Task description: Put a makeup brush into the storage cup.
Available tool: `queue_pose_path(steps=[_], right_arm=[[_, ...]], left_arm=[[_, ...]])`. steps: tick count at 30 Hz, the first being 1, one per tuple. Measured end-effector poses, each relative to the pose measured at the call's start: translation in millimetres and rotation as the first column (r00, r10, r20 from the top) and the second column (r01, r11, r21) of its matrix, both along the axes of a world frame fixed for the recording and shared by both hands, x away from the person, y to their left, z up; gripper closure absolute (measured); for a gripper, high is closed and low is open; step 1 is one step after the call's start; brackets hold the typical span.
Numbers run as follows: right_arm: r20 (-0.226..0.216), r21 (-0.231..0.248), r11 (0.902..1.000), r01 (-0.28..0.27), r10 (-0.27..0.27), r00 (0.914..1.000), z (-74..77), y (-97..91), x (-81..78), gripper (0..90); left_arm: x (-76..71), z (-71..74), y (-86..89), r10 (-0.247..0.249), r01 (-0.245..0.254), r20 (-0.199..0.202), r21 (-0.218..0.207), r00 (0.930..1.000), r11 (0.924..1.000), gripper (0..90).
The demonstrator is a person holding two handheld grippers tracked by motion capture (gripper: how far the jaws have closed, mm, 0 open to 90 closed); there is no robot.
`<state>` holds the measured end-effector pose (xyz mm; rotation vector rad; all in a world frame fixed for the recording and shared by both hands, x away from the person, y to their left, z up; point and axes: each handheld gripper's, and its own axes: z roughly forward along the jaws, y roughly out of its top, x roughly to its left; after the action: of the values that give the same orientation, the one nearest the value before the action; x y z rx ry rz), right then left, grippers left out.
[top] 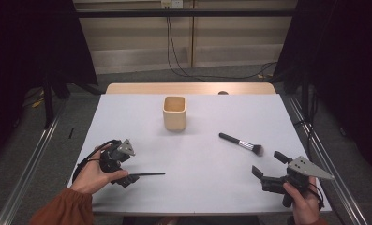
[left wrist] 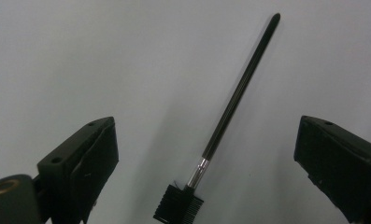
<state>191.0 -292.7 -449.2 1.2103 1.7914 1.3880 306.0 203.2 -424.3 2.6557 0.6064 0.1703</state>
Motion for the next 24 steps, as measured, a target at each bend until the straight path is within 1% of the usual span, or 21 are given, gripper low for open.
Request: queue_pose_path(steps=[1,2,3,5,8,10,11,12,13,14,15,16,17,19,20,21,22,23,24], right_arm=[[-0.005,-0.001,1.0000,0.001,-0.001,1.0000,-0.1,0.1,-0.1,0.5],[-0.005,-0.003,1.0000,-0.001,0.001,1.0000,-0.3,0.1,0.0,0.5],[-0.005,-0.002,1.0000,-0.001,0.001,1.0000,-0.3,0.3,0.0,0.5],[-0.005,-0.002,1.0000,-0.001,0.001,1.0000,-0.3,0.3,0.1,0.5],[-0.005,-0.002,1.0000,-0.001,0.001,1.0000,-0.3,0.1,0.0,0.5],[-0.005,-0.006,1.0000,-0.005,0.005,1.0000,-0.6,0.3,0.5,0.5],[-0.005,-0.006,1.0000,-0.005,0.005,1.0000,-0.6,0.3,0.5,0.5],[-0.002,-0.008,1.0000,-0.005,0.005,1.0000,-0.7,0.6,0.8,0.5],[-0.002,-0.008,1.0000,-0.005,0.005,1.0000,-0.7,0.6,0.8,0.5],[-0.002,-0.008,1.0000,-0.006,0.006,1.0000,-0.6,0.7,0.7,0.5],[-0.003,-0.008,0.9999,-0.006,0.006,1.0000,-0.7,0.7,0.8,0.5],[-0.004,-0.007,1.0000,-0.007,0.007,1.0000,-0.7,0.7,0.8,0.5],[-0.003,-0.008,0.9999,-0.006,0.006,1.0000,-0.7,0.6,0.7,0.5],[-0.005,-0.006,1.0000,-0.007,0.007,1.0000,-0.9,0.6,0.9,0.5],[-0.007,-0.006,0.9999,-0.008,0.008,0.9999,-1.0,0.7,1.0,0.5],[-0.007,-0.007,0.9999,-0.010,0.010,0.9999,-1.0,0.8,1.0,0.5],[-0.009,-0.007,0.9999,-0.011,0.011,0.9999,-1.0,1.1,1.0,0.5],[-0.010,-0.007,0.9999,-0.013,0.013,0.9999,-1.0,1.2,1.0,0.5],[-0.013,-0.005,0.9998,-0.017,0.017,0.9998,-1.0,1.7,1.0,0.5]], left_arm=[[-0.1,-0.1,-1.1,-0.008,0.008,-0.001,0.017,1.0000,0.9998,6.0],[-1.8,-1.7,-4.0,0.008,-0.008,0.005,0.021,1.0000,0.9997,5.9],[-1.8,-2.0,-5.1,-0.003,0.003,0.000,0.039,1.0000,0.9992,5.5],[-2.6,-5.6,-8.0,-0.034,0.034,-0.014,0.059,0.9993,0.9976,5.5],[-0.5,-9.4,-10.4,-0.041,0.044,-0.028,0.093,0.9987,0.9947,5.9],[1.2,-10.8,-11.6,-0.068,0.072,-0.043,0.099,0.9968,0.9925,7.5],[1.6,-12.4,-13.5,-0.062,0.067,-0.053,0.096,0.9967,0.9931,7.5],[2.9,-12.5,-14.3,-0.072,0.079,-0.065,0.105,0.9953,0.9913,8.2],[3.3,-13.7,-16.0,-0.078,0.085,-0.065,0.107,0.9948,0.9907,8.2],[3.6,-14.8,-17.2,-0.089,0.095,-0.069,0.103,0.9937,0.9901,9.7],[4.4,-15.9,-17.9,-0.094,0.102,-0.076,0.111,0.9927,0.9886,11.4],[4.6,-17.4,-18.6,-0.081,0.088,-0.072,0.112,0.9942,0.9898,11.5],[6.3,-17.4,-18.4,-0.095,0.104,-0.081,0.129,0.9923,0.9861,12.9],[7.1,-18.7,-19.0,-0.095,0.106,-0.084,0.148,0.9920,0.9833,17.2],[8.9,-18.3,-18.9,-0.112,0.125,-0.087,0.171,0.9899,0.9772,18.0],[8.9,-19.1,-19.2,-0.102,0.114,-0.077,0.167,0.9918,0.9793,20.2],[10.2,-19.2,-19.2,-0.104,0.116,-0.076,0.173,0.9916,0.9780,23.1],[12.3,-19.7,-18.9,-0.110,0.125,-0.094,0.182,0.9895,0.9753,24.2],[12.6,-21.3,-19.3,-0.105,0.120,-0.091,0.184,0.9904,0.9756,25.8]])
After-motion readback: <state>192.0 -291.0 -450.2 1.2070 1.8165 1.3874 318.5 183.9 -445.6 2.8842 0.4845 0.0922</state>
